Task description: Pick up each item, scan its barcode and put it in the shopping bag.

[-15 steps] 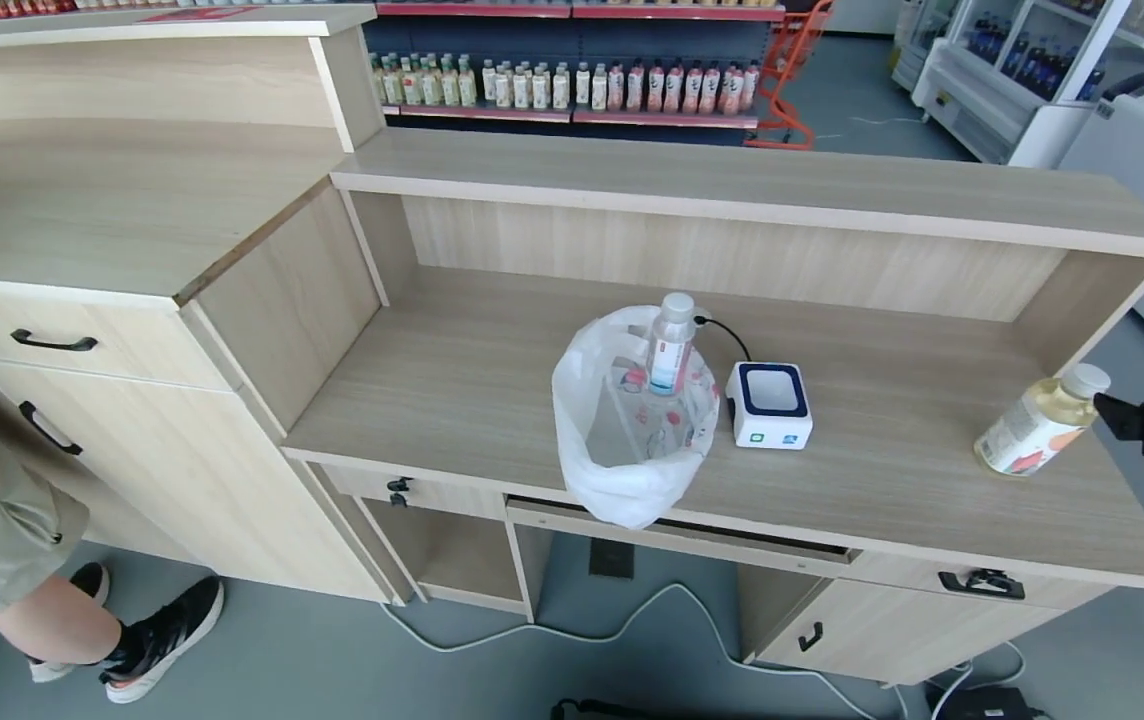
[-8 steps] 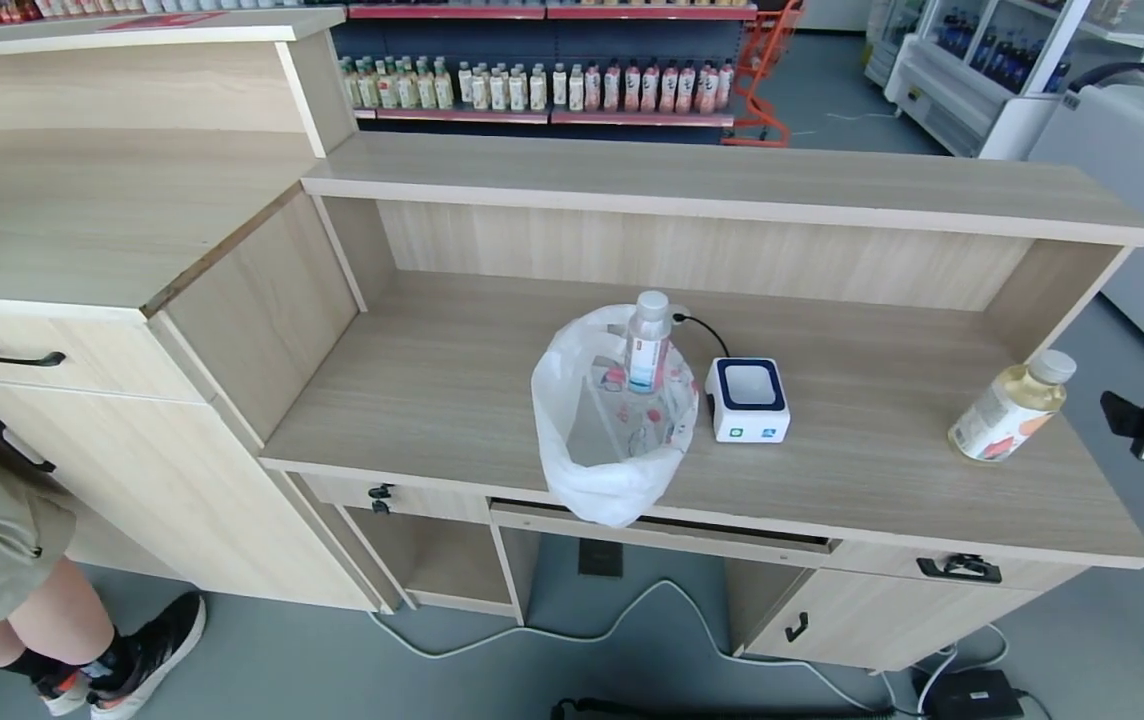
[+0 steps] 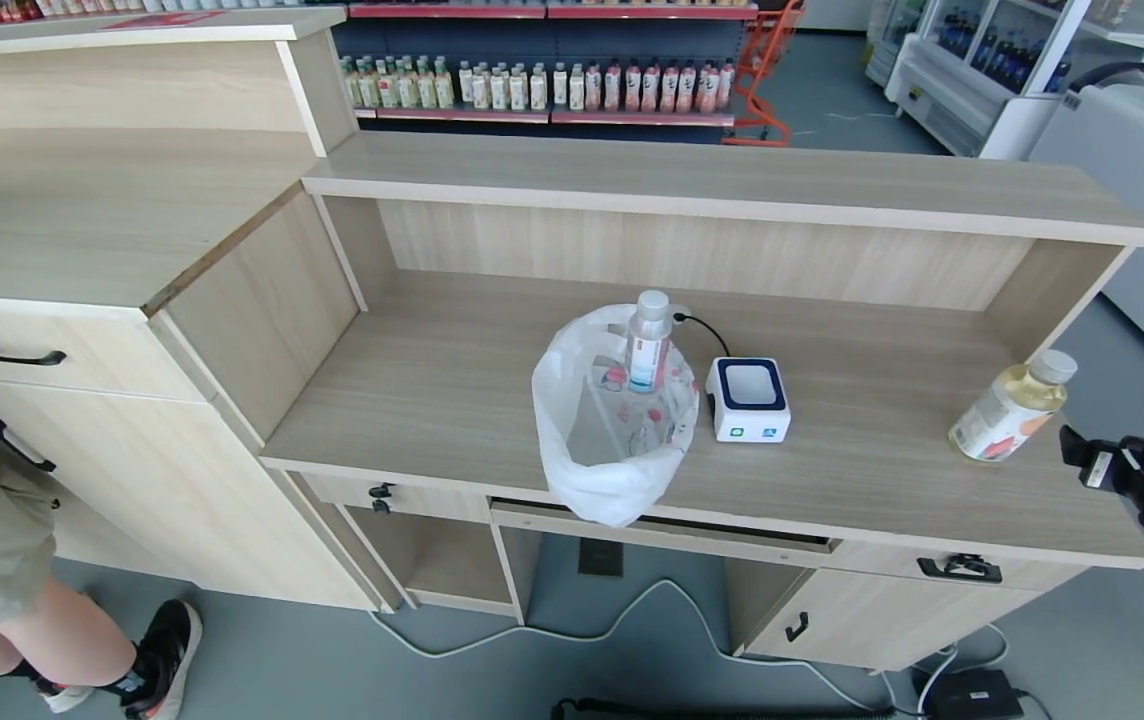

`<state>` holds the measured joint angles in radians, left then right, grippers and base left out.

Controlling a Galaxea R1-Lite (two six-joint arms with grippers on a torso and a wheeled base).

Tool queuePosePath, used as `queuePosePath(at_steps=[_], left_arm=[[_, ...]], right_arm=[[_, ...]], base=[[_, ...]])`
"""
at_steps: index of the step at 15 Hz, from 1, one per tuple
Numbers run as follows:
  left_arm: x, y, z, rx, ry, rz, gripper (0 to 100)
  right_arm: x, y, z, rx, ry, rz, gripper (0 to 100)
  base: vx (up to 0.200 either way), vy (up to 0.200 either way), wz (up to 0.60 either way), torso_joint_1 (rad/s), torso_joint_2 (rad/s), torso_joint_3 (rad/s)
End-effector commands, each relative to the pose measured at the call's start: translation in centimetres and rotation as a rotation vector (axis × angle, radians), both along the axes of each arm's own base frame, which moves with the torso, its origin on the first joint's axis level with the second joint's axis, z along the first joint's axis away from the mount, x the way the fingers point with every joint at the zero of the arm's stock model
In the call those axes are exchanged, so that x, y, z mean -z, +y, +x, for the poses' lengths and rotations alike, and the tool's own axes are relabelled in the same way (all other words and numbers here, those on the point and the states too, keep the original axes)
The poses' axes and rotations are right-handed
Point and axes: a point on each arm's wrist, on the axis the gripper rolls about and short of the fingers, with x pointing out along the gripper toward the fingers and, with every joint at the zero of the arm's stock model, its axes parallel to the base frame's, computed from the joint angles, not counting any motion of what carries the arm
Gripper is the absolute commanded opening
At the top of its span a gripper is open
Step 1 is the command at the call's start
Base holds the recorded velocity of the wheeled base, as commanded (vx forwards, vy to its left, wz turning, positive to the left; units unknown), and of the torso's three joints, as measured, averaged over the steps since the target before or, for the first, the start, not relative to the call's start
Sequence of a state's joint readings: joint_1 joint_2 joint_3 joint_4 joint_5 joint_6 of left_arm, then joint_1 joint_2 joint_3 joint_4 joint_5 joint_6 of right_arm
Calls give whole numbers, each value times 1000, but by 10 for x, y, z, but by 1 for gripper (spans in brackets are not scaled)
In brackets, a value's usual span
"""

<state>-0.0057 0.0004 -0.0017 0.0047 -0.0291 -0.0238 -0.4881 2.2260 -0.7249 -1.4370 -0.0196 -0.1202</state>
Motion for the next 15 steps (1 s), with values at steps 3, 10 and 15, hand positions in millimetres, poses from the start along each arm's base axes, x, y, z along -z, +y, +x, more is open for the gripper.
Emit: queuePosePath(at_steps=[3, 10, 15], left_arm=[[0, 0, 0, 0, 0, -1, 100], [0, 0, 0, 0, 0, 1, 100], [0, 0, 0, 0, 0, -1, 100]], right_arm=[[15, 2, 34, -46, -16, -16, 100], [9, 37, 49, -138, -12, -13, 100], [14, 49, 58, -118, -18, -12, 100]], base=[[0, 0, 0, 0, 0, 0], [0, 0, 0, 0, 0, 0], [0, 0, 0, 0, 0, 0]])
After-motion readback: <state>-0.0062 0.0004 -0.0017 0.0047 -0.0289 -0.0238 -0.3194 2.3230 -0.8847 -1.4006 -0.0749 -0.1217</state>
